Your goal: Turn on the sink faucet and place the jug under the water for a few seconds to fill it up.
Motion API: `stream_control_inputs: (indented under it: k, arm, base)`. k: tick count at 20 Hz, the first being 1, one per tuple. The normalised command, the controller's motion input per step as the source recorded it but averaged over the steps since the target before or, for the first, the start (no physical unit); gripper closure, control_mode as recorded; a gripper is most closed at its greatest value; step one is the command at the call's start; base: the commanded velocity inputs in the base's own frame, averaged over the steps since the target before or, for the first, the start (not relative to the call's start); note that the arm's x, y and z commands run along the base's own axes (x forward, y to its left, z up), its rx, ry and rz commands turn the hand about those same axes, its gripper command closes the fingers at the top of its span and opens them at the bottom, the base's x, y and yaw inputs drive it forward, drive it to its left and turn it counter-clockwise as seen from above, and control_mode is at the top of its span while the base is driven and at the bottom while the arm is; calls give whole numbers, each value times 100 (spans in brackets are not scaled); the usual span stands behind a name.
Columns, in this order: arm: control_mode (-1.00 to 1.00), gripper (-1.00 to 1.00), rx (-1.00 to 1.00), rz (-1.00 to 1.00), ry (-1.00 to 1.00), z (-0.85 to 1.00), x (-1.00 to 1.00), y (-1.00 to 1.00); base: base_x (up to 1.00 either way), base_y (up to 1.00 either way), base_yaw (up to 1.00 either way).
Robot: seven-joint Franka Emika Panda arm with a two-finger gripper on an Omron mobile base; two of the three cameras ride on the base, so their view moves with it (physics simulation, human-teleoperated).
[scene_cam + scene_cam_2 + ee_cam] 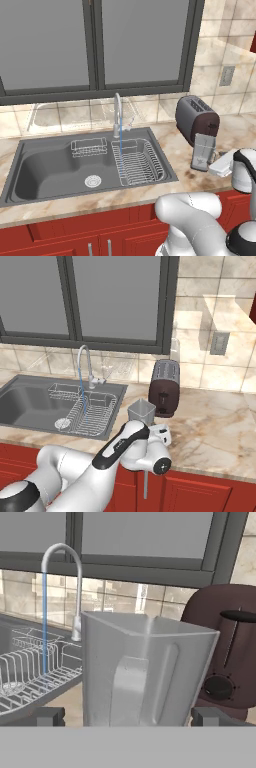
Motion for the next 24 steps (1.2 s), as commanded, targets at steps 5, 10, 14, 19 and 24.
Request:
stream_control_inputs:
  k: [5,10,14,19,24]
  arm:
    - [-100,-100,0,0,0,0,16,6]
    - [-100,-100,0,0,0,0,2,1]
    - [-100,100,0,0,0,0,2,6]
    - [-100,100,0,0,0,0,0,1]
    - [-100,100,0,0,0,0,0,0]
  base:
    - [0,0,0]
    - [0,0,0]
    - [0,0,0]
    - [0,0,0]
    - [0,0,0]
